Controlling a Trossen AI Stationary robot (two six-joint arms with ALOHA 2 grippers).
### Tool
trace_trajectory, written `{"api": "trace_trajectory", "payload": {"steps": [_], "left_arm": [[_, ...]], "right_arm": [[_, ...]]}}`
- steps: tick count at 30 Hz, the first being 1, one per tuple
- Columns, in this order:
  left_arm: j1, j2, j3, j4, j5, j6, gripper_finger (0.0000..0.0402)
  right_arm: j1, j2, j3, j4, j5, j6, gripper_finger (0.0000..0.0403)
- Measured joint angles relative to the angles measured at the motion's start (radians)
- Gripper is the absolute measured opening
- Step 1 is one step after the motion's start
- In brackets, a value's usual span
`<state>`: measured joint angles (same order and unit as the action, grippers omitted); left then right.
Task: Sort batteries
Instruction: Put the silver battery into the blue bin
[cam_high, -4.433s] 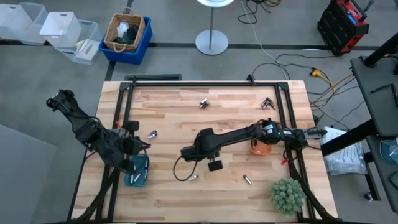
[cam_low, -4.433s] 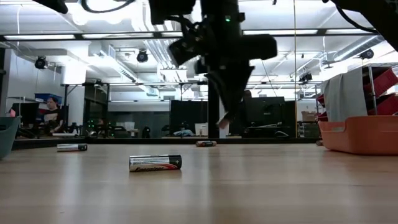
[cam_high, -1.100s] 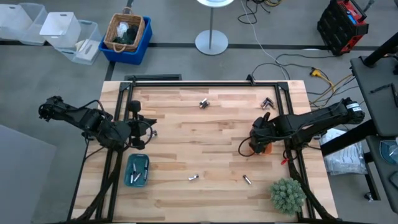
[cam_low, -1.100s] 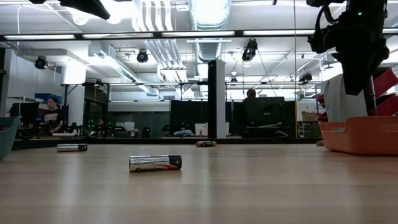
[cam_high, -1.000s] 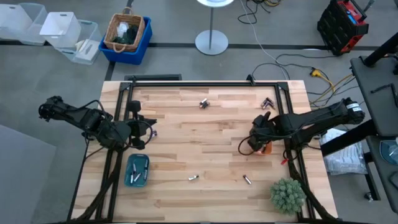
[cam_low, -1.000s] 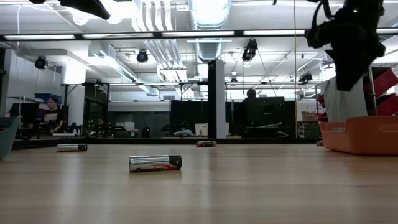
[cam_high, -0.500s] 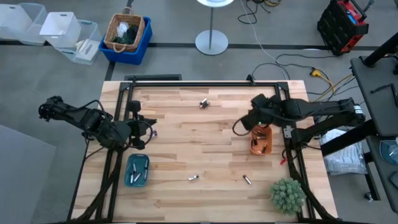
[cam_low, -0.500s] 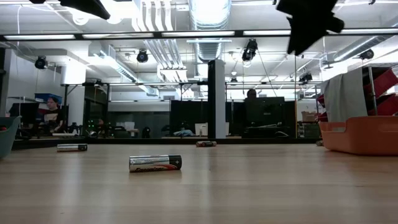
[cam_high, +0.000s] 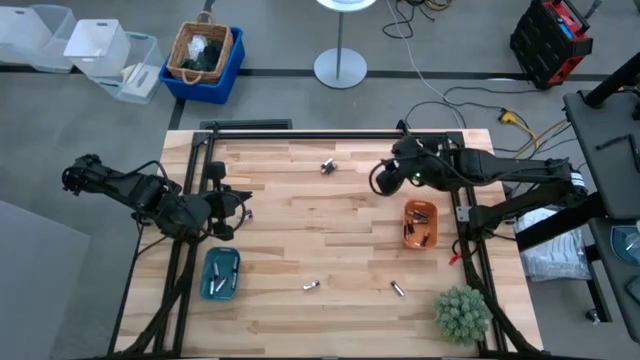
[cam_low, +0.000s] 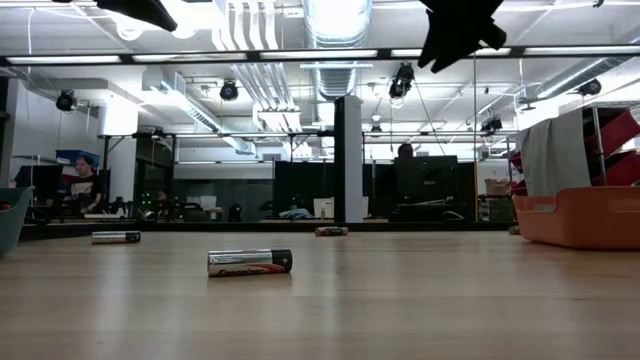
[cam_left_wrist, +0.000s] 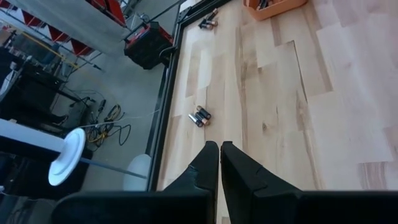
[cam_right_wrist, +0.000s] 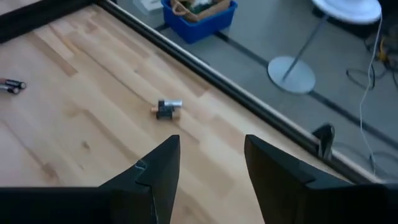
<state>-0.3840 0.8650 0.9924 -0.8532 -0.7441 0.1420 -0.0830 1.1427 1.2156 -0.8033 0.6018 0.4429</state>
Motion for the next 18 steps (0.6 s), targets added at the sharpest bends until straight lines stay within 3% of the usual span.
{"api": "trace_trajectory", "payload": {"steps": [6,18], "left_arm": [[0.0,0.0,0.0,-0.001,0.0,-0.029,0.0],[0.0,0.0,0.0,-0.002,0.0,-0.038,0.0]], "right_arm": [[-0.007,0.0,0.0,0.093,0.001,-0.076,0.018],[-0.072,0.0,0.0,0.116,0.004,-0.138,0.0161]]}}
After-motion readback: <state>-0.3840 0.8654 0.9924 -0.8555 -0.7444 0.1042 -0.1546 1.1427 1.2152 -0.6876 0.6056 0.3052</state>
